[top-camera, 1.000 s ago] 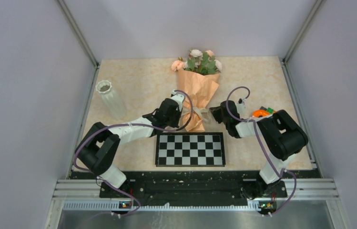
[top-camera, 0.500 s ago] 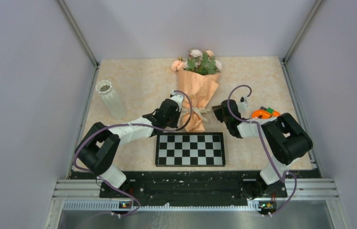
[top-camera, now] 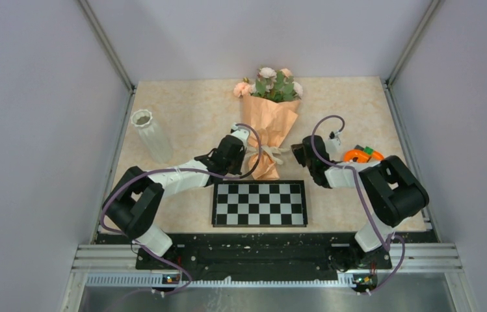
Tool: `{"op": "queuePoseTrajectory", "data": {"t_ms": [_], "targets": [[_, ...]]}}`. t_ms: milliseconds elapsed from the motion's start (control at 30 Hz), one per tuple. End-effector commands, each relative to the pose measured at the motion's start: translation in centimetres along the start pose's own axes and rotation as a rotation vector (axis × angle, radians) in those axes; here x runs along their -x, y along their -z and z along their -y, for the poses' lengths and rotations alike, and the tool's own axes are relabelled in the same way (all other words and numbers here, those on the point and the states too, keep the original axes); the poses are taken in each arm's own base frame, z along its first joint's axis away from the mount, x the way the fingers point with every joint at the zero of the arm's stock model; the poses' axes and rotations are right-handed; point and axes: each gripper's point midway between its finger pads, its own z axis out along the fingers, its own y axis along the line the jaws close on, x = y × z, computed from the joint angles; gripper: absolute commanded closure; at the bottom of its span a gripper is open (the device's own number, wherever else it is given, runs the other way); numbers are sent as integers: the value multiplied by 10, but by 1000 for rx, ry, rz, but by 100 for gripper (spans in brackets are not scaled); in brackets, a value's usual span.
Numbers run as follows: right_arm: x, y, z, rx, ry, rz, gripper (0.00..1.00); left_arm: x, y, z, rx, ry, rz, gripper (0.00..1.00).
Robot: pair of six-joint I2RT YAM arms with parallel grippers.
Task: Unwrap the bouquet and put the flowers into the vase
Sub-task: Untie the ribbon from the wrapping paper.
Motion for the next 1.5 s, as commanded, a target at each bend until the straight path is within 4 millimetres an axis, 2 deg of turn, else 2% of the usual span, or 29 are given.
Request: {"op": "queuePoseTrajectory", "data": {"t_ms": [0, 833, 1467], "targets": [[20, 4, -5, 2, 6, 72, 100, 7, 7, -10, 44, 27, 22, 100], [42, 13, 15, -50, 23, 131, 100, 7, 17, -31, 109, 46, 30, 100], [68, 27, 20, -85, 84, 214, 100, 2, 26, -63, 173, 109, 33, 100]]}}
